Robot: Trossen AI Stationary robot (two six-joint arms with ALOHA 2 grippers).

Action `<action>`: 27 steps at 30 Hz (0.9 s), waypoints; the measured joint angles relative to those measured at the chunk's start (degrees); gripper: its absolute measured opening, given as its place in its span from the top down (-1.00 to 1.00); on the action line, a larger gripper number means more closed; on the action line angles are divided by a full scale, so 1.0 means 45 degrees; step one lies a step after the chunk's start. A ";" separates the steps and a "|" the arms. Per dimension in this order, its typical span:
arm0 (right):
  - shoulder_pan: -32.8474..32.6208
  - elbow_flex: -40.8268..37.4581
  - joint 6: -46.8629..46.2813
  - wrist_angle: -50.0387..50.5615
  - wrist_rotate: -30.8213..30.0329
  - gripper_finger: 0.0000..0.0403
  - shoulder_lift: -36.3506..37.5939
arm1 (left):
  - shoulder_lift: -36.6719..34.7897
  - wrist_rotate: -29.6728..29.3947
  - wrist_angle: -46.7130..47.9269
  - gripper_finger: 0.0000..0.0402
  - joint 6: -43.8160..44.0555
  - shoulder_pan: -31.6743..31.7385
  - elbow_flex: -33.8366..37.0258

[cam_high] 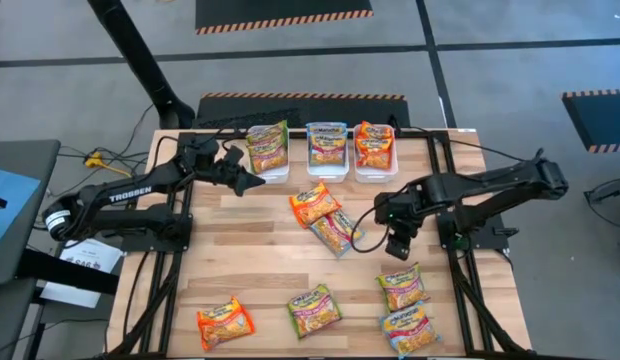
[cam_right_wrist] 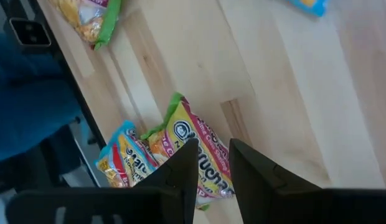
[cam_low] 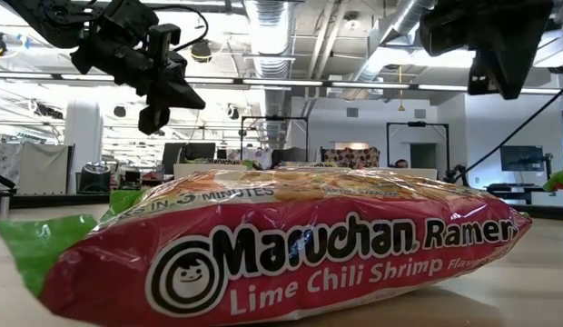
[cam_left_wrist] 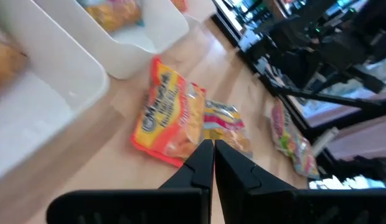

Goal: Sort Maruchan noodles
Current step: Put the green noodle pack into the left white bin

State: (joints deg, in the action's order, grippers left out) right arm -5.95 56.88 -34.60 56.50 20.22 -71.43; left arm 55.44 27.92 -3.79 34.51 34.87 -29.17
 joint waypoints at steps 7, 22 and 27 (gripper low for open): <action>-0.0008 0.0005 0.1126 -0.1085 0.0171 0.31 -0.0753 | -0.0010 0.0078 -0.0494 1.00 0.1073 -0.1190 0.0000; -0.0807 0.0007 0.2965 0.0249 0.1196 -0.04 -0.1246 | -0.0024 -0.1179 -0.2433 1.00 0.2793 -0.4645 0.0000; -0.1538 -0.0015 0.3489 0.0428 0.1186 -0.13 -0.1890 | -0.0024 -0.2340 -0.2477 1.00 0.2792 -0.5532 0.0000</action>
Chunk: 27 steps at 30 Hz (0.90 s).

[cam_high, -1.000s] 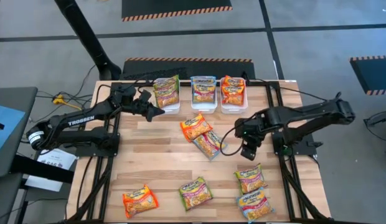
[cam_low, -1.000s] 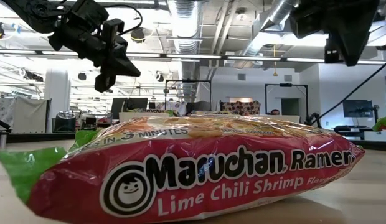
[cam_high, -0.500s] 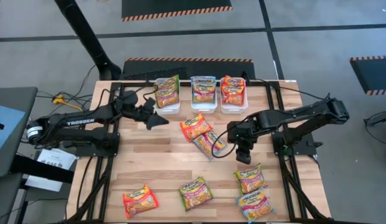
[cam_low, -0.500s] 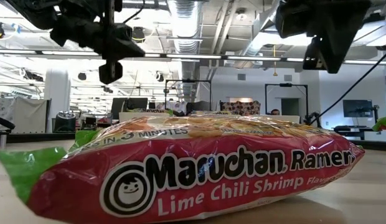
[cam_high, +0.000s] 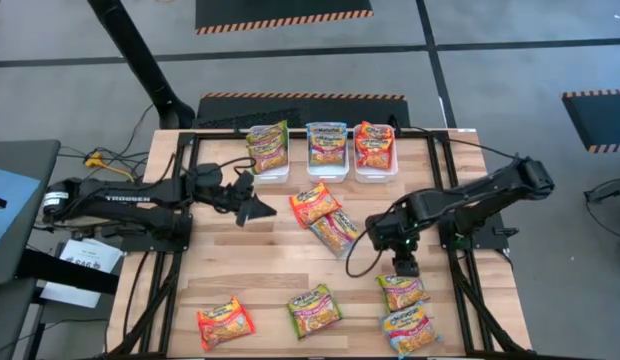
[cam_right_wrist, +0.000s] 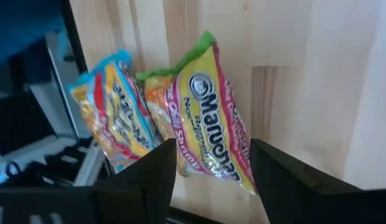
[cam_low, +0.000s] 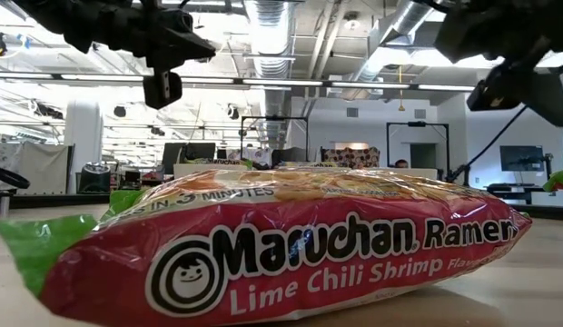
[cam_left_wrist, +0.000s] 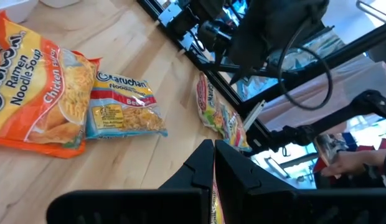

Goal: Sort Maruchan noodles
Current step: Put the green noodle pack into the left white bin

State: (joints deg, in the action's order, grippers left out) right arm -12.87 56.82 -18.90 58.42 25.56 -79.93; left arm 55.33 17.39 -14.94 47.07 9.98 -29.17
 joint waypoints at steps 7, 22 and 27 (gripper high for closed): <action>-0.0853 0.0000 0.0739 0.0310 -0.1237 -0.15 -0.1340 | 0.0000 -0.0824 -0.0015 1.00 0.0044 -0.0930 0.0000; -0.1621 0.0005 0.0977 0.0437 -0.0989 -0.15 -0.2734 | 0.0005 -0.1182 -0.0010 0.95 0.0235 -0.1893 0.0000; -0.1361 0.0005 0.0880 0.0763 -0.0831 -0.15 -0.2242 | 0.0005 -0.1195 -0.0005 0.75 0.0380 -0.1923 0.0000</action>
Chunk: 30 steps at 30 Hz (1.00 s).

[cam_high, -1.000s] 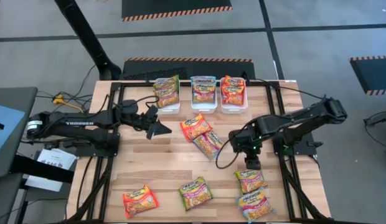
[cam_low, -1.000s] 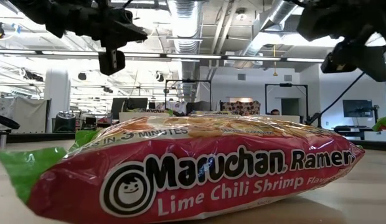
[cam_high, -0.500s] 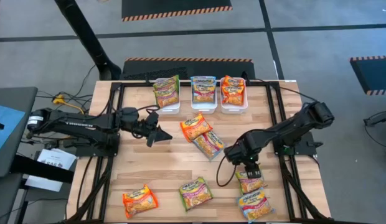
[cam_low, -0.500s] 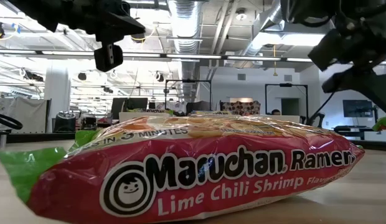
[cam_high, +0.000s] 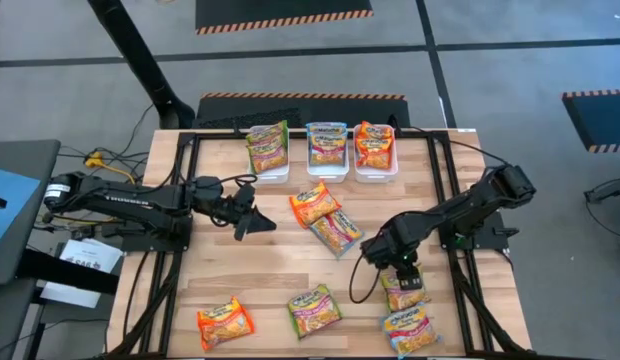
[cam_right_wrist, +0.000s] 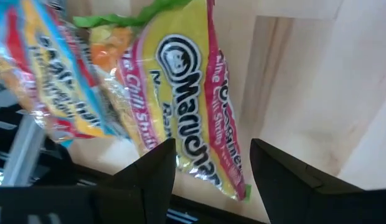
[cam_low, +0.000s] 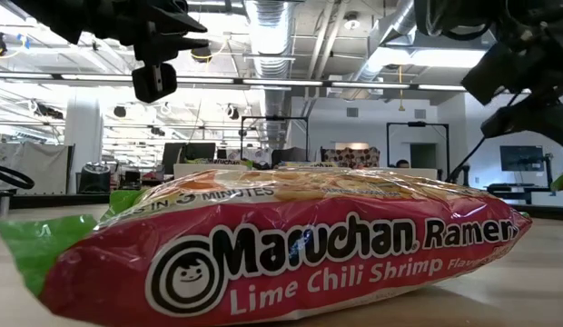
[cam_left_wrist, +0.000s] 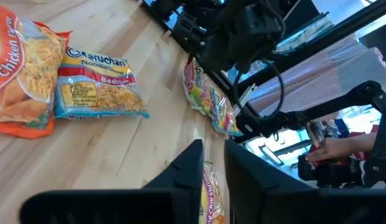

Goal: Sort Maruchan noodles
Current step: Put the green noodle pack into the left white bin

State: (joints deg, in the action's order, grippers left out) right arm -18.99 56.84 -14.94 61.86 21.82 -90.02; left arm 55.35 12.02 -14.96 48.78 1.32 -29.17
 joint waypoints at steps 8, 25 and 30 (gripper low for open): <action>0.0057 0.0000 -0.0425 -0.0243 0.0649 -0.15 0.0314 | 0.0005 -0.1048 0.0006 0.43 -0.0521 -0.0005 0.0000; -0.0678 0.0038 -0.0510 -0.0984 0.0179 -0.14 -0.2198 | 0.0010 -0.1415 0.0009 0.39 -0.0545 -0.0005 0.0000; -0.0683 0.0068 -0.0660 -0.0995 0.0514 0.01 -0.2711 | 0.0010 -0.1422 0.0019 0.39 -0.0545 -0.0005 0.0000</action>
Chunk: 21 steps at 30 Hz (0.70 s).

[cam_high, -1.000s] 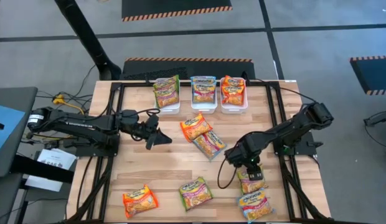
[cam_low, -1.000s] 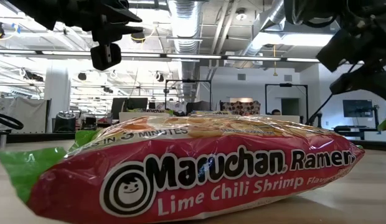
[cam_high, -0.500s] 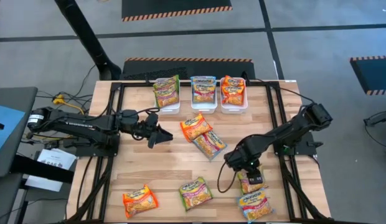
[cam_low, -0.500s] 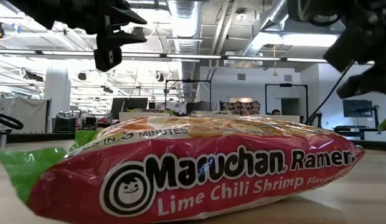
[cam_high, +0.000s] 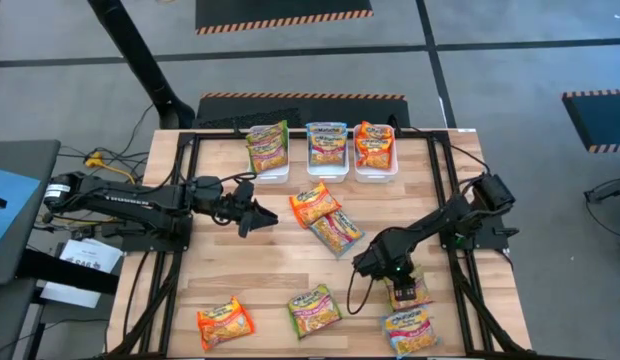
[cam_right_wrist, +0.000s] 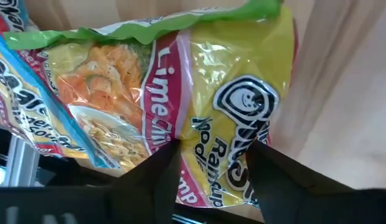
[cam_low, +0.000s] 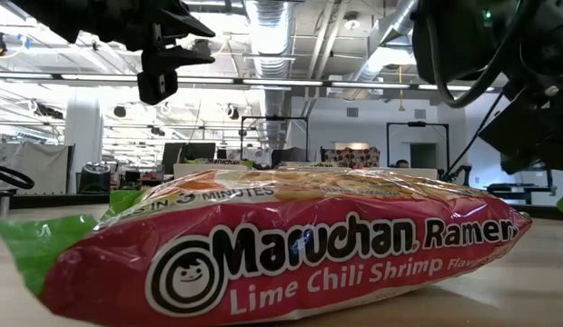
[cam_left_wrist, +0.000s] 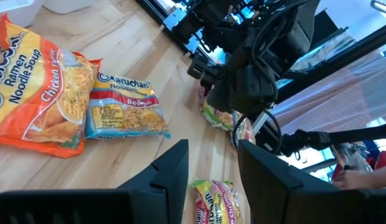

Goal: Sort Maruchan noodles
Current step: Put the green noodle pack into the left white bin

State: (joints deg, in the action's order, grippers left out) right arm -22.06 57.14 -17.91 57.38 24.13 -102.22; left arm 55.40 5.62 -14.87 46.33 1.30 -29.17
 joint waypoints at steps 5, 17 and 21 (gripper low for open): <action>0.0042 -0.0024 -0.0442 -0.0149 -0.0018 0.37 0.0003 | 0.0000 -0.0012 -0.0005 0.39 0.0000 0.0000 0.0000; 0.0726 0.0530 -0.0856 0.0652 -0.0977 0.96 -0.0038 | 0.0000 -0.0245 0.0000 0.39 -0.0005 0.0000 0.0000; 0.0772 0.1365 -0.0950 0.0962 -0.2248 0.97 -0.0052 | 0.0000 -0.0255 0.0055 0.36 -0.0003 0.0000 0.0000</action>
State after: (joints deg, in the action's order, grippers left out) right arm -18.59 63.29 -22.18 61.70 14.02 -102.45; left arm 55.40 4.47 -14.63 46.31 1.30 -29.17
